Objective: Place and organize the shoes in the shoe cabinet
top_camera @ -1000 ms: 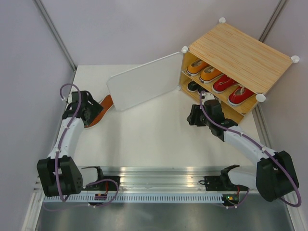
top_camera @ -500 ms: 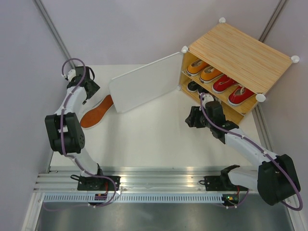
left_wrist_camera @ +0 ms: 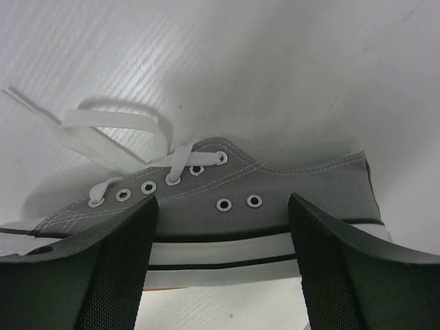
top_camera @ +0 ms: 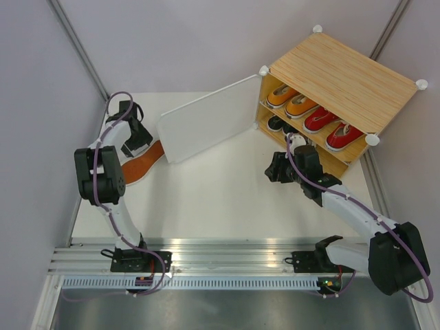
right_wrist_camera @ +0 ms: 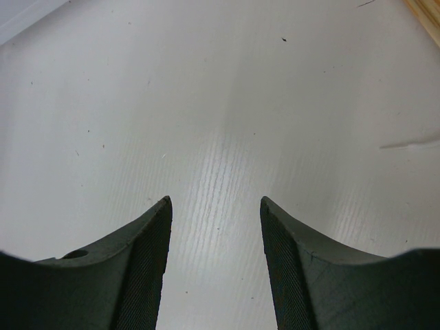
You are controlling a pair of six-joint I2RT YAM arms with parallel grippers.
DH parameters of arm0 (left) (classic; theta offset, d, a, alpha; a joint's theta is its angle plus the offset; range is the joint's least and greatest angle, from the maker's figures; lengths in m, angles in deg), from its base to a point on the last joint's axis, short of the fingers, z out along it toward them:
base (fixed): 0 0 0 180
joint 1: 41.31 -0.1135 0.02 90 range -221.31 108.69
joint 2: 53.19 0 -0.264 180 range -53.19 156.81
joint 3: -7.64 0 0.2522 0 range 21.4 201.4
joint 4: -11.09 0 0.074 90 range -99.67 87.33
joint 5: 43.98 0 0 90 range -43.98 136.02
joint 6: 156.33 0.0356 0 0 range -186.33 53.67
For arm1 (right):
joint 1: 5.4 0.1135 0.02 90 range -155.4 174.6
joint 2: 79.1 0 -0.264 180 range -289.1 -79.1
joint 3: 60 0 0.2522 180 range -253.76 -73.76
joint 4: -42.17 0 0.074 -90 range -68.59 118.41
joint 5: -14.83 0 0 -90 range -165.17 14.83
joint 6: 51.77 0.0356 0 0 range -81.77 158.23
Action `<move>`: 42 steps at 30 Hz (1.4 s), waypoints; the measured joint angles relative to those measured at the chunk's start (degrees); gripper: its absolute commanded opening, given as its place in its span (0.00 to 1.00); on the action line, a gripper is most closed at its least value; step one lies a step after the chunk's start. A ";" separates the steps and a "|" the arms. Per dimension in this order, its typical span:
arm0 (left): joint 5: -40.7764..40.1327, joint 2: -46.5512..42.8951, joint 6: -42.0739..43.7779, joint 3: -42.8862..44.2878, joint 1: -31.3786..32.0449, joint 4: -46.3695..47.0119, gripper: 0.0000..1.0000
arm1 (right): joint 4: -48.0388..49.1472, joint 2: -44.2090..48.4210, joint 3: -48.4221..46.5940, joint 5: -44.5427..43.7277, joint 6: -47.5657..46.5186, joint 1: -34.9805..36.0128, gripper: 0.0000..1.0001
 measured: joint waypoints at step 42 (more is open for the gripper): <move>5.01 -21.24 -5.92 -24.35 -3.02 0.09 0.94 | 1.33 -2.38 0.24 3.21 0.07 0.22 0.59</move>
